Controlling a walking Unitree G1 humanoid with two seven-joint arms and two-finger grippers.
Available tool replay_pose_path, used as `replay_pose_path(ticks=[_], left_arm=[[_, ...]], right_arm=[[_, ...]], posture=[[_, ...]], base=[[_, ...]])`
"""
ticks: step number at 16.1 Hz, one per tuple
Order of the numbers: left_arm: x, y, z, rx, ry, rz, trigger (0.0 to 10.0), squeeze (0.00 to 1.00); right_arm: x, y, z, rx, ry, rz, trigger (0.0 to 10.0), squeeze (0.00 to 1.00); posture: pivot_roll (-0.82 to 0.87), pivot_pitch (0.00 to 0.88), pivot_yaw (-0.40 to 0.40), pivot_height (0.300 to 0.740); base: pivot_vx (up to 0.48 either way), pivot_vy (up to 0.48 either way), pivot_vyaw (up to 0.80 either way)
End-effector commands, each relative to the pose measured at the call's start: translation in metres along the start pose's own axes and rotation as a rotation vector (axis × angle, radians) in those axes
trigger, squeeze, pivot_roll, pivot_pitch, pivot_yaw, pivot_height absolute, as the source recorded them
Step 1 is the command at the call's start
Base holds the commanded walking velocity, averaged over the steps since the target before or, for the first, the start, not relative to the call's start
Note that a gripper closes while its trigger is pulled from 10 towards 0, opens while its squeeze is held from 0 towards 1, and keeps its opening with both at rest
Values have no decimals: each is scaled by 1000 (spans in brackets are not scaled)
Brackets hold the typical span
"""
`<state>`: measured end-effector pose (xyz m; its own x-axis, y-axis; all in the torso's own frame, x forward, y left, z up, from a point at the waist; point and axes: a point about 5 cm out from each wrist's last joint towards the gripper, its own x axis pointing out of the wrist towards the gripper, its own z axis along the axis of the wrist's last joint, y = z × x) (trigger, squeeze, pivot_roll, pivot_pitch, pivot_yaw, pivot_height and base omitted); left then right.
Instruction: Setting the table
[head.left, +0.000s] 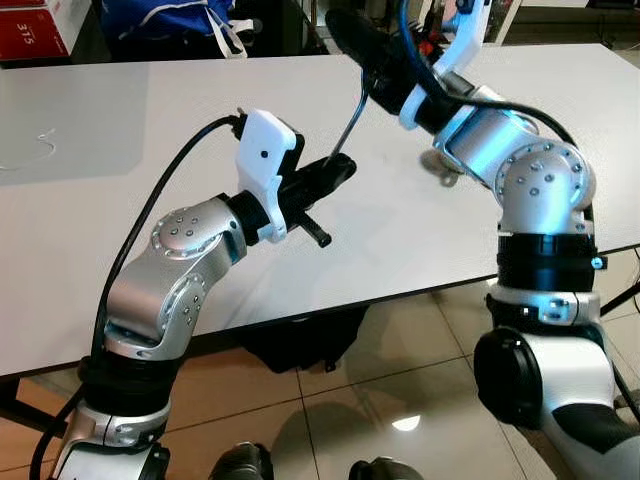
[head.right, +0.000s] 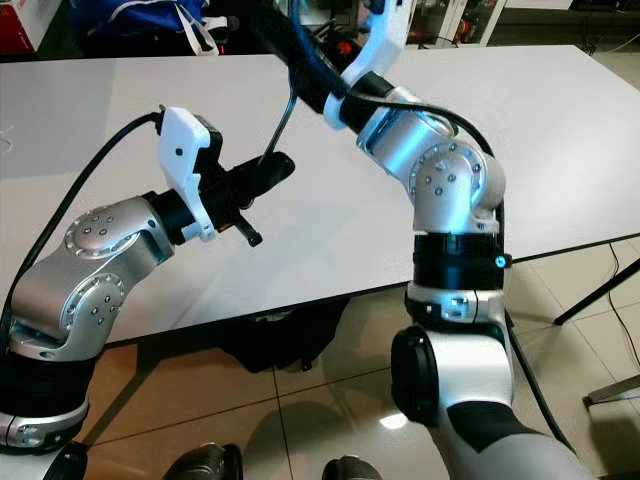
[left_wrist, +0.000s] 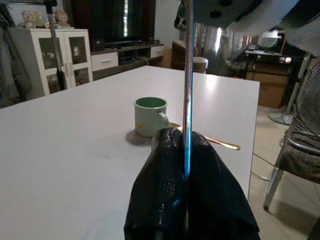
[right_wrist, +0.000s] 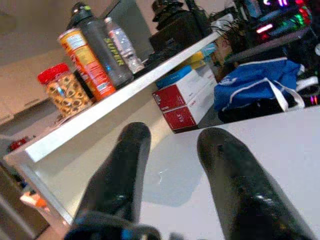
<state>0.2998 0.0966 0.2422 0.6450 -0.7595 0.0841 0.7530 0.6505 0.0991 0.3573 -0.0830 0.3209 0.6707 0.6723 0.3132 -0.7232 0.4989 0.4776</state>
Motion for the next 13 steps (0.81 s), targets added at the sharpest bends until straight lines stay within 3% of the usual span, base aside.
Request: replay_pose_path(ticks=[1, 3, 4, 5, 8, 10, 11, 12, 13], left_arm=[[-5, 7, 4, 8, -10, 45, 0, 0], [-5, 5, 3, 12, 0, 24, 0, 0], [-5, 4, 2, 16, 7, 14, 0, 0], [-4, 3, 0, 20, 15, 5, 0, 0], [-3, 3, -1, 34, 30, 6, 0, 0], [-2, 8, -2, 44, 40, 51, 0, 0], [-2, 9, -2, 49, 43, 67, 0, 0], [-1, 18, -1, 71, 41, 162, 0, 0], [-1, 20, 0, 75, 39, 183, 0, 0]], right_arm=[[-10, -6, 33, -18, -153, -36, 10000, 1000], [-15, -8, 57, 2, -297, -29, 10000, 1000], [-16, -9, 61, 6, -316, -35, 10000, 875], [-16, -13, 67, 14, -338, -54, 10000, 0], [-26, -18, 84, 91, -392, -43, 10000, 0], [-30, -14, 85, 68, -357, -7, 10000, 0], [-30, -14, 84, 60, -342, -8, 10000, 333], [-37, -26, 66, -114, -150, -149, 10000, 1000], [-39, -29, 60, -149, -101, -180, 10000, 1000]], posture=[[-50, 79, -79, 740], [-51, 74, -79, 740], [-51, 72, -78, 740], [-53, 76, -79, 740], [-56, 81, -78, 740], [-60, 85, -78, 740], [-60, 85, -78, 740], [-61, 94, -85, 740], [-61, 94, -85, 740]], base=[[0, 0, 0], [0, 0, 0], [0, 0, 0], [0, 0, 0], [0, 0, 0], [0, 0, 0], [0, 0, 0], [0, 0, 0], [0, 0, 0]])
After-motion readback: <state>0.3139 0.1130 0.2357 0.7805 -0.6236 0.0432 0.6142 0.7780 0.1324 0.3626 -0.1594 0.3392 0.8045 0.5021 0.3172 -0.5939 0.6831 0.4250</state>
